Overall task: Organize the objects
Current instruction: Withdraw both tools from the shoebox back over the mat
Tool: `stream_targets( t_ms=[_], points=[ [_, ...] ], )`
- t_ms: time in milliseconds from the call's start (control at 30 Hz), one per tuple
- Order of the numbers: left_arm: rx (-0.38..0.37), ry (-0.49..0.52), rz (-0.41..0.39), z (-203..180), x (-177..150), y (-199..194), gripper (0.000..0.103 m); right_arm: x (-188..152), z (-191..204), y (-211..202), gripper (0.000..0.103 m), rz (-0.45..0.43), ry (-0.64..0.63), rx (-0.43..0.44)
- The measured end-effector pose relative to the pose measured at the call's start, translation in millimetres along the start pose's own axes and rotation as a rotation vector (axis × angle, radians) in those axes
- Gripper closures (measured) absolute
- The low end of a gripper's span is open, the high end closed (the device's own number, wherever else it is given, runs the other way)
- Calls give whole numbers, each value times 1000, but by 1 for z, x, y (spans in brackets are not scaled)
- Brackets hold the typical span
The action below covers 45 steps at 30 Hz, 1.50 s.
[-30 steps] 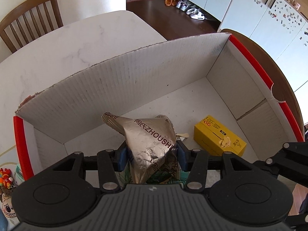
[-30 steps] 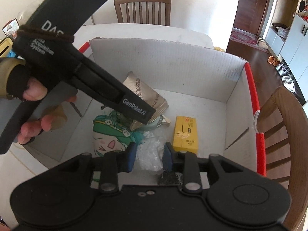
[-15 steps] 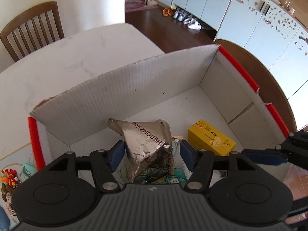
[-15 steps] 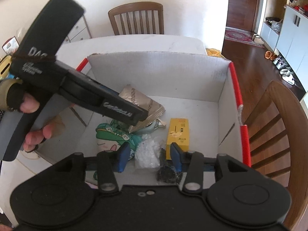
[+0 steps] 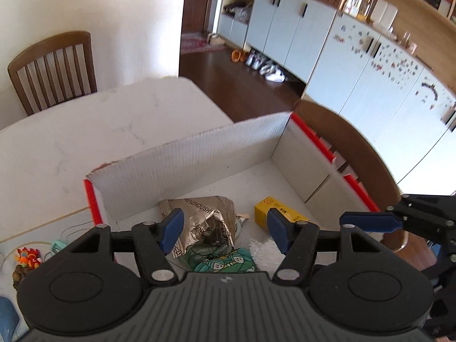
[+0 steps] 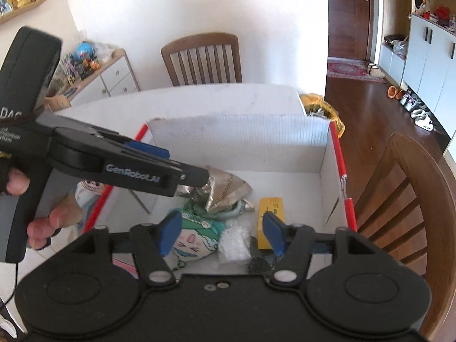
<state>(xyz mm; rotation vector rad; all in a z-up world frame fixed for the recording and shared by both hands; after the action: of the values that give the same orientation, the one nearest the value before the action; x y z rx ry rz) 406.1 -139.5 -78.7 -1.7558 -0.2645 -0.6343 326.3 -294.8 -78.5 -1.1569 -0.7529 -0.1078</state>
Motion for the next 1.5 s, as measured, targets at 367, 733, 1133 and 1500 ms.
stream_targets(
  t_ms=[367,733,1133,1500],
  points=[
    [-13,30,-119,7,-17,-62,29,0,23,-31,30,-73,33,-4],
    [-27,7,-191,38,-38,-113,20,0,61,-45,17,-146,67,-1],
    [-11,-20,-226,80,-66,-148,0,4,105,-48,1,-224,104,25],
    [22,-54,-240,138,-92,-162,0,9,155,-26,1,-212,74,37]
  ],
)
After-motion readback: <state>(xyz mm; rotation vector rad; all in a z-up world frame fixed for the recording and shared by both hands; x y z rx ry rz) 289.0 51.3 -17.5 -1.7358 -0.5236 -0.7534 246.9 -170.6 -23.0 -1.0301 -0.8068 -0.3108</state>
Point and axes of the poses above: each gripper's, at about its wrist camera, not at the fingertips, and y roughly the way its jaws point, z to its left, x to its top, the point moved 4 cm from there along y, roughly the way its jaws point, and after that the axes turned 5 degrees about z, right-handed, at the moved point
